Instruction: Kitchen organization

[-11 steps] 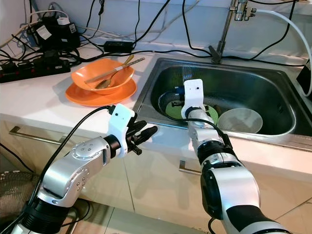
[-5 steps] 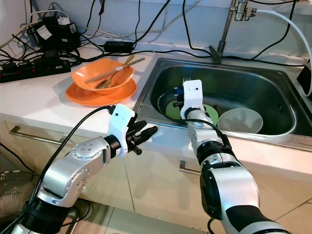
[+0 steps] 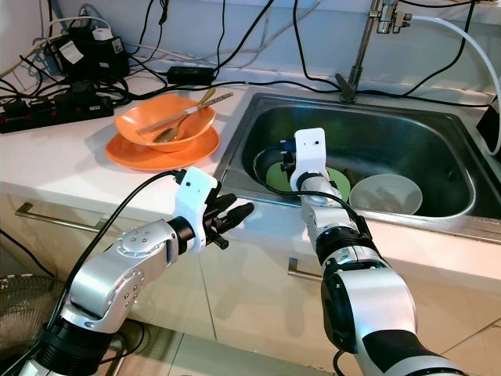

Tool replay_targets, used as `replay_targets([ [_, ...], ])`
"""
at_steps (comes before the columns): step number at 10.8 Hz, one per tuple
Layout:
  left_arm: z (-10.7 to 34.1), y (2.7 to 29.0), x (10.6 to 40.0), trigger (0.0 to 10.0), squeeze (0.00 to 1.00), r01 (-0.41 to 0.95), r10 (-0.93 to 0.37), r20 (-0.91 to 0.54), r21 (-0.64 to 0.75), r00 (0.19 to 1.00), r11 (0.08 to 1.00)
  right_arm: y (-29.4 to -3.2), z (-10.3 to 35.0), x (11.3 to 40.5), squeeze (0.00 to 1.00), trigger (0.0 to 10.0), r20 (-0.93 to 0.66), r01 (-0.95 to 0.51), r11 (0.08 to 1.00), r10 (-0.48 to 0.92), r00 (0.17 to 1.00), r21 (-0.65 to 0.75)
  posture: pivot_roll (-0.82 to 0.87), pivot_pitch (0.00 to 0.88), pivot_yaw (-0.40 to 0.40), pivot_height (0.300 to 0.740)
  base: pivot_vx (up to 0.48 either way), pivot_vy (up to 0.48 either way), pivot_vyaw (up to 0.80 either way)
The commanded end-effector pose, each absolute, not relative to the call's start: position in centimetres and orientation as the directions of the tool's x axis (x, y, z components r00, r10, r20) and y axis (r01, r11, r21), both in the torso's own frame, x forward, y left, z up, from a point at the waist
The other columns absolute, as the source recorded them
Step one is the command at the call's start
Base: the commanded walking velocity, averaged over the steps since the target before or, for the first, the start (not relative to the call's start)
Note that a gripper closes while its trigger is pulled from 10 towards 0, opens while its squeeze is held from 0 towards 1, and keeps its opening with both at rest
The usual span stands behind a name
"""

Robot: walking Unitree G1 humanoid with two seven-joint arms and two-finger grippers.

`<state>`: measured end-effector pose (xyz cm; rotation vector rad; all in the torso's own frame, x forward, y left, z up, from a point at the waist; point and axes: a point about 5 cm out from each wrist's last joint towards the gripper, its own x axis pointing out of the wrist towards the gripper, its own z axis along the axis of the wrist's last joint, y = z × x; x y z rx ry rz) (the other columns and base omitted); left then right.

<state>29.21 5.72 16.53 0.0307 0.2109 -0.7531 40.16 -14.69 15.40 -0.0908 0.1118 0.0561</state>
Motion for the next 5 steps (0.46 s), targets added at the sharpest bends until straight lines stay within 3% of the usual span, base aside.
replay_targets([
  [1, 16.6, 5.7, 29.3, 10.0, 0.0, 0.683, -0.674, -0.208, -0.034, 0.709, 0.73, -14.8, 15.4, 40.1, 0.0, 10.0, -0.106, -0.057, 0.994, 0.046, 0.993, -0.094, 0.22, 0.0, 0.01, 0.74, 0.0, 0.0, 0.0],
  [3, 17.2, 5.9, 29.7, 10.0, 0.0, 0.653, -0.647, -0.158, -0.018, 0.746, 0.757, -14.3, 16.6, 40.4, 0.0, 10.0, -0.043, -0.066, 0.996, 0.064, 0.997, -0.061, 0.22, 0.007, 0.012, 0.74, 0.0, 0.0, 0.0],
  [5, 19.4, 7.6, 31.8, 10.0, 0.0, 0.503, -0.503, 0.004, 0.041, 0.864, 0.864, -13.4, 19.0, 40.4, 0.0, 10.0, 0.122, -0.112, 0.994, 0.111, 0.986, 0.001, 0.21, 0.019, 0.011, 0.74, 0.0, 0.0, 0.0],
])
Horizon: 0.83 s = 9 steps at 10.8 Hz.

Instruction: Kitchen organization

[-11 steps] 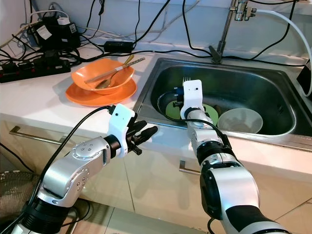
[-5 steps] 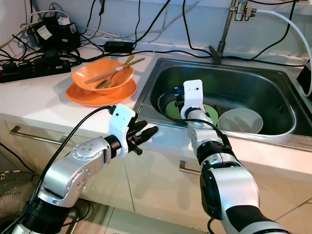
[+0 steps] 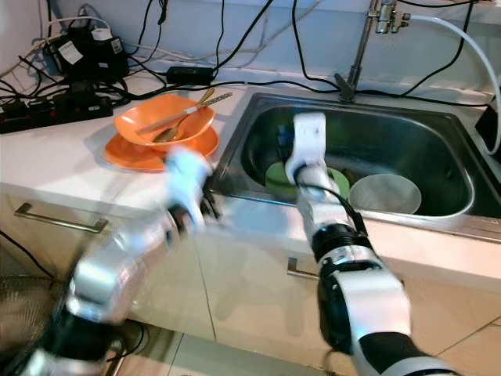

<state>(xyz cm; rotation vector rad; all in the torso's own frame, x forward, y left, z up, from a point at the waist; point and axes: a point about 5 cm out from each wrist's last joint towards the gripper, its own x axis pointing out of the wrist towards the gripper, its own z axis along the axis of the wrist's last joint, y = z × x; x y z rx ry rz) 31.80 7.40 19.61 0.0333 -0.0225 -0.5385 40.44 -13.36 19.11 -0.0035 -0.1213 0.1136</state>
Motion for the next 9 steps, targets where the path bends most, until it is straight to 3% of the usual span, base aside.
replay_targets([
  [1, 20.3, 8.3, 32.7, 10.0, 0.0, 0.442, -0.444, 0.061, 0.053, 0.894, 0.896, -13.0, 19.7, 40.0, 0.0, 10.0, 0.188, -0.136, 0.99, 0.129, 0.974, 0.027, 0.2, 0.023, 0.012, 0.74, 0.0, 0.0, 0.0],
  [3, 21.4, 9.6, 34.3, 10.0, 0.0, 0.351, -0.359, 0.125, 0.079, 0.925, 0.933, -12.0, 19.7, 38.9, 0.0, 10.0, 0.241, -0.171, 0.982, 0.146, 0.959, 0.085, 0.17, 0.026, 0.015, 0.74, 0.0, 0.0, 0.0],
  [9, 22.4, 10.8, 38.5, 10.0, 0.0, 0.259, -0.258, 0.173, 0.017, 0.951, 0.966, -8.8, 17.7, 36.4, 0.0, 10.0, 0.178, -0.258, 0.957, 0.233, 0.956, 0.133, 0.15, 0.033, 0.008, 0.74, 0.0, 0.0, 0.0],
])
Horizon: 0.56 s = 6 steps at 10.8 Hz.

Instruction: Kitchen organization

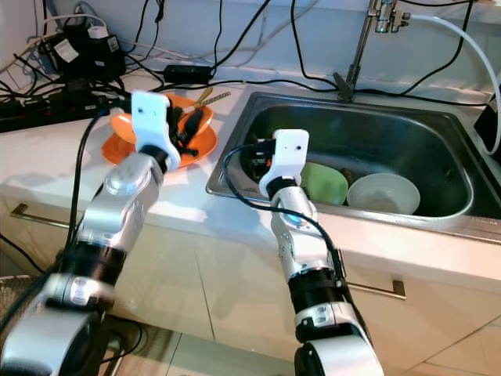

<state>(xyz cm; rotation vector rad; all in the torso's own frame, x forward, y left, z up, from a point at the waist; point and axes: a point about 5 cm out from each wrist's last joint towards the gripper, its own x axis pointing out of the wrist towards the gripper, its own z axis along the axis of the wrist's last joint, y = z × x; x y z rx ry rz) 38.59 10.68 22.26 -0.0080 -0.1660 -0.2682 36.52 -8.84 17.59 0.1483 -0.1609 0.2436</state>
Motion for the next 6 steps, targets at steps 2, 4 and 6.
replay_targets([
  [2, 21.9, 10.8, 39.3, 10.0, 0.0, 0.257, -0.253, 0.136, -0.009, 0.958, 0.966, -9.1, 17.7, 36.3, 0.0, 10.0, 0.166, -0.252, 0.959, 0.229, 0.959, 0.131, 0.14, 0.032, 0.007, 0.74, 0.0, 0.0, 0.0],
  [4, 20.9, 10.7, 39.9, 10.0, 0.0, 0.254, -0.251, 0.088, -0.02, 0.964, 0.967, -9.2, 17.8, 36.1, 0.0, 10.0, 0.158, -0.247, 0.96, 0.226, 0.961, 0.128, 0.14, 0.031, 0.008, 0.74, 0.0, 0.0, 0.0],
  [6, 20.5, 10.9, 40.0, 10.0, 0.0, 0.243, -0.241, 0.063, -0.028, 0.968, 0.97, -9.3, 17.8, 36.2, 0.0, 10.0, 0.155, -0.246, 0.961, 0.226, 0.962, 0.127, 0.14, 0.029, 0.007, 0.74, 0.0, 0.0, 0.0],
])
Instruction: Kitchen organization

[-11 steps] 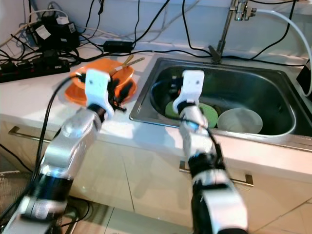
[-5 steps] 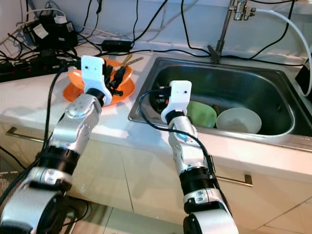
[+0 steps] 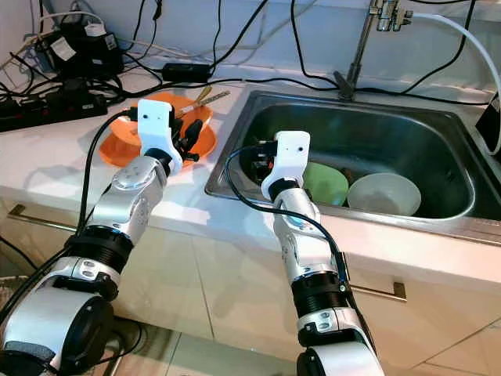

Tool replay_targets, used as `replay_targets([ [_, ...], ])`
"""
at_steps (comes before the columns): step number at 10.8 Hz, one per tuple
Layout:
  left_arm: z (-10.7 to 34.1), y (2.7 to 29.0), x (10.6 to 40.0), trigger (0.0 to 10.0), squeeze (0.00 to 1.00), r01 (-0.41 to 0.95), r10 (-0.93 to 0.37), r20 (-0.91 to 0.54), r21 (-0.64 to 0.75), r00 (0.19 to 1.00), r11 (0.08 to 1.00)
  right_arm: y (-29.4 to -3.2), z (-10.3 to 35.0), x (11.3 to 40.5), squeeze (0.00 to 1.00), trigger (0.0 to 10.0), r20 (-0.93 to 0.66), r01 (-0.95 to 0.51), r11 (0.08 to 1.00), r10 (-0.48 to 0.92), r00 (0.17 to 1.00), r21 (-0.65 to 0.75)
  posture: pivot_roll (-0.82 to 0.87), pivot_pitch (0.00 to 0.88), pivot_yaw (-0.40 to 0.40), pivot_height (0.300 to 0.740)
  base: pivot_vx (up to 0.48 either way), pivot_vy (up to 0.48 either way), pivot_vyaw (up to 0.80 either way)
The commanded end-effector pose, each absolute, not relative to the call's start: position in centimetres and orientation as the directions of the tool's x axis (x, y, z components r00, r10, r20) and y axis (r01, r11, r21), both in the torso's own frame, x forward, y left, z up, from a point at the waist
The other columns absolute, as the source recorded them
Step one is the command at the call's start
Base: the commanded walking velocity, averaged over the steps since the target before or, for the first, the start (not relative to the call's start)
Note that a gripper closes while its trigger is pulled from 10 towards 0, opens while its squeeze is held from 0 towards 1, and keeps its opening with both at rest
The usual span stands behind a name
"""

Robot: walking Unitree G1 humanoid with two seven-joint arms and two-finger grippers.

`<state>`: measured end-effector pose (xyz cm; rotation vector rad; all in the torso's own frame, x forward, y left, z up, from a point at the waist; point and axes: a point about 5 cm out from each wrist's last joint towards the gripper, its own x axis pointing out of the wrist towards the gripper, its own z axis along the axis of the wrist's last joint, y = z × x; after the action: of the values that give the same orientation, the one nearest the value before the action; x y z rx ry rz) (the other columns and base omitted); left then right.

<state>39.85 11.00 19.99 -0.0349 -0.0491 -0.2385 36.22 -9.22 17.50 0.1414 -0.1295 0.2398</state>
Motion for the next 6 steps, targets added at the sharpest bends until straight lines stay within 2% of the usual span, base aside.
replay_targets([
  [1, 20.1, 11.4, 40.0, 10.0, 0.0, 0.225, -0.224, 0.042, -0.029, 0.974, 0.974, -9.2, 17.8, 36.1, 0.0, 10.0, 0.152, -0.247, 0.96, 0.228, 0.962, 0.128, 0.14, 0.028, 0.005, 0.74, 0.0, 0.0, 0.0],
  [6, 19.6, 13.3, 39.6, 10.0, 0.0, 0.158, -0.158, 0.011, -0.02, 0.987, 0.987, -9.4, 18.0, 36.3, 0.0, 10.0, 0.148, -0.243, 0.962, 0.224, 0.963, 0.125, 0.16, 0.028, -0.003, 0.74, 0.0, 0.0, 0.0],
])
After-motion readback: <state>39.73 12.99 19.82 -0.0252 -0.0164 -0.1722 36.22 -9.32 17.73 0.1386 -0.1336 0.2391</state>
